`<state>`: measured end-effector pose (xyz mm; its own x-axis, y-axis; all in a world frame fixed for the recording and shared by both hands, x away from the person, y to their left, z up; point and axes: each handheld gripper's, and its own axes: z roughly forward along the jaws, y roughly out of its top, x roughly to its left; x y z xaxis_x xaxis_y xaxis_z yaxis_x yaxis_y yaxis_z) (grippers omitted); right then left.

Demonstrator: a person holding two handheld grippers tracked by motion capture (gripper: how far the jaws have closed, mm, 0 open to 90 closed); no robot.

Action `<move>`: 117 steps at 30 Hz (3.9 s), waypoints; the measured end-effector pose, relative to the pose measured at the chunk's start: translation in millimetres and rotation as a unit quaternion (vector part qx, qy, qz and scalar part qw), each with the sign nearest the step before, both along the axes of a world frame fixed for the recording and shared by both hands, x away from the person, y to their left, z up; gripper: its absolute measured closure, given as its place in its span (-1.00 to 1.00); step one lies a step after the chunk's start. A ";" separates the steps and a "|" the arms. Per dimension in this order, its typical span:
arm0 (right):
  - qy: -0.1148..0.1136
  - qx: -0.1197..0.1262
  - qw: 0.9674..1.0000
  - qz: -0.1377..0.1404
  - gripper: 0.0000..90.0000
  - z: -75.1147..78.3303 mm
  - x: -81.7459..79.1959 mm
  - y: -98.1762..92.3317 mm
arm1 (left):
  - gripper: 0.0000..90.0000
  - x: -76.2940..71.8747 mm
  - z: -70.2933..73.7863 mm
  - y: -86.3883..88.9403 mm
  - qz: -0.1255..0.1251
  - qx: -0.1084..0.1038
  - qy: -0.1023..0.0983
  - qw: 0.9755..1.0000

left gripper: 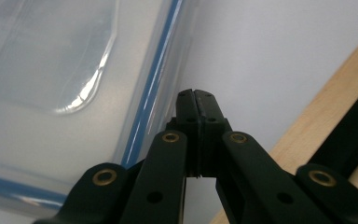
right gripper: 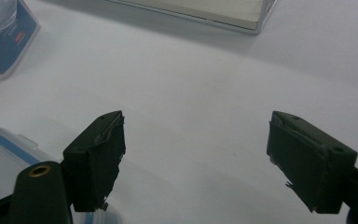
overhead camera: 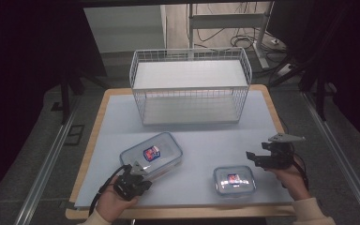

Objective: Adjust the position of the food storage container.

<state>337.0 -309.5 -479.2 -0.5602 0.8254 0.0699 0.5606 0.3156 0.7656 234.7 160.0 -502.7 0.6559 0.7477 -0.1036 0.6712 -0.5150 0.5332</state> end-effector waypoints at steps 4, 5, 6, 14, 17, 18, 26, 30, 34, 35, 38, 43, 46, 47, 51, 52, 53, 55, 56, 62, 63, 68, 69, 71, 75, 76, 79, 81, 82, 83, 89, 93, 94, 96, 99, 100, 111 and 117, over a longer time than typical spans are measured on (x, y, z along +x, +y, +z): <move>0.000 -0.001 1.000 0.000 -0.57 -0.2 -0.1 0.1 | 1.00 6.7 -2.6 13.9 0.018 0.003 0.001 1.000; 0.000 -0.001 1.000 0.000 -0.57 -0.2 -0.1 0.0 | 1.00 6.7 -2.6 13.9 0.018 0.003 0.001 1.000; 0.000 -0.001 1.000 0.000 -0.57 -0.2 -0.1 0.0 | 1.00 8.3 -3.4 17.1 0.023 0.000 0.002 1.000; 0.003 -0.005 1.000 -0.003 -0.57 -1.8 1.0 -1.8 | 1.00 19.1 -5.7 33.4 0.044 -0.006 0.003 0.999; 0.004 -0.006 1.000 -0.001 -0.57 -2.5 1.0 -1.2 | 1.00 19.6 -6.6 38.7 0.046 -0.028 0.007 0.999; 0.004 -0.006 1.000 -0.001 -0.57 -2.6 0.9 -0.9 | 1.00 17.5 -5.8 39.6 0.043 -0.038 0.009 0.998; 0.005 -0.011 1.000 -0.003 -0.57 -3.7 1.7 -1.8 | 1.00 5.5 27.5 56.6 0.052 -0.094 -0.031 0.994; 0.000 -0.006 1.000 0.001 -0.58 -2.5 0.8 -2.0 | 1.00 10.5 39.8 85.1 0.107 -0.102 -0.046 0.988; -0.002 -0.006 1.000 0.000 -0.58 -1.5 0.7 -2.3 | 1.00 29.3 37.2 121.6 0.175 -0.080 -0.047 0.980; -0.002 -0.006 1.000 0.000 -0.58 -1.5 0.7 -2.3 | 1.00 29.3 37.2 121.6 0.175 -0.080 -0.047 0.980; -0.001 -0.009 1.000 -0.002 -0.58 -2.4 1.2 -3.0 | 1.00 46.9 22.1 139.2 0.206 -0.081 -0.027 0.975; -0.001 -0.012 1.000 -0.003 -0.58 -3.3 1.6 -3.4 | 1.00 63.6 -6.1 139.5 0.199 -0.092 0.022 0.975; -0.001 -0.013 1.000 -0.004 -0.58 -3.7 1.7 -4.4 | 1.00 64.6 -10.1 136.6 0.191 -0.098 0.031 0.976; -0.001 -0.014 1.000 -0.004 -0.58 -3.8 1.7 -4.8 | 1.00 65.1 -10.3 135.6 0.189 -0.101 0.033 0.976; -0.001 -0.014 1.000 -0.005 -0.58 -3.7 1.7 -5.0 | 1.00 68.5 -12.4 128.8 0.172 -0.126 0.044 0.976; -0.001 -0.014 1.000 -0.003 -0.58 -3.5 1.6 -4.4 | 1.00 71.0 -12.5 125.3 0.178 -0.111 0.038 0.977; -0.001 -0.014 1.000 -0.003 -0.58 -3.5 1.6 -4.4 | 1.00 71.0 -12.5 125.3 0.178 -0.111 0.038 0.977; -0.001 -0.012 1.000 -0.003 -0.58 -3.0 1.6 -3.7 | 1.00 74.1 -13.5 124.9 0.179 -0.114 0.039 0.976; -0.001 -0.011 1.000 -0.002 -0.58 -2.3 2.1 -3.4 | 1.00 76.1 -14.3 124.2 0.179 -0.120 0.041 0.976; -0.001 -0.006 1.000 -0.002 -0.58 -0.8 2.7 -2.0 | 1.00 90.3 -15.7 106.0 0.164 -0.127 0.045 0.977; -0.002 -0.006 1.000 -0.001 -0.58 -0.5 2.8 -1.6 | 1.00 93.6 -15.7 100.9 0.160 -0.124 0.046 0.978; -0.003 -0.001 1.000 0.002 -0.58 1.7 2.1 -0.3 | 1.00 109.6 -15.0 75.6 0.139 -0.116 0.049 0.982; -0.004 0.002 1.000 0.003 -0.58 2.6 1.9 0.2 | 1.00 113.6 -14.6 69.4 0.135 -0.115 0.050 0.983; -0.004 0.003 1.000 0.003 -0.58 3.0 1.8 0.3 | 1.00 118.6 -14.3 61.0 0.134 -0.119 0.051 0.982; -0.005 0.004 1.000 0.004 -0.58 3.7 1.6 0.5 | 1.00 125.9 -13.4 45.1 0.121 -0.121 0.057 0.984; -0.006 0.004 1.000 0.005 -0.58 4.0 1.6 0.5 | 1.00 126.5 -13.6 41.9 0.122 -0.126 0.058 0.983; -0.005 0.004 1.000 0.004 -0.58 4.1 1.7 0.9 | 1.00 128.3 -13.0 31.4 0.113 -0.126 0.060 0.984; -0.004 0.003 1.000 0.005 -0.58 3.7 1.8 1.4 | 1.00 129.8 -12.9 26.6 0.109 -0.125 0.062 0.984; -0.004 0.002 1.000 0.005 -0.58 3.5 1.8 1.9 | 1.00 130.6 -13.0 23.7 0.112 -0.129 0.062 0.983; -0.004 0.001 1.000 0.006 -0.58 3.3 1.8 2.1 | 1.00 131.7 -12.7 21.6 0.112 -0.128 0.063 0.983; -0.003 0.000 1.000 0.008 -0.58 2.5 2.0 3.0 | 1.00 135.5 -14.0 10.6 0.098 -0.139 0.072 0.983; -0.004 0.005 1.000 0.006 -0.59 3.6 1.8 2.3 | 1.00 133.2 -14.3 8.6 0.100 -0.140 0.069 0.983; -0.004 0.006 1.000 0.006 -0.59 3.7 1.9 2.3 | 1.00 132.3 -14.2 8.0 0.099 -0.138 0.069 0.983; -0.001 0.008 1.000 0.005 -0.59 3.7 1.6 3.3 | 1.00 130.4 -14.3 5.7 0.095 -0.137 0.069 0.984; -0.003 0.006 1.000 0.006 -0.59 3.5 1.8 4.0 | 1.00 130.7 -14.6 5.3 0.097 -0.140 0.068 0.983; -0.003 0.006 1.000 0.007 -0.59 3.3 1.9 4.8 | 1.00 131.5 -14.4 6.2 0.094 -0.139 0.068 0.983; 0.009 0.034 0.999 0.017 -0.59 7.9 0.5 13.8 | 1.00 120.9 -2.1 24.2 0.097 -0.146 0.043 0.984; 0.015 0.046 0.998 0.027 -0.59 11.2 0.8 21.5 | 0.80 99.7 8.1 39.8 0.104 -0.166 0.019 0.981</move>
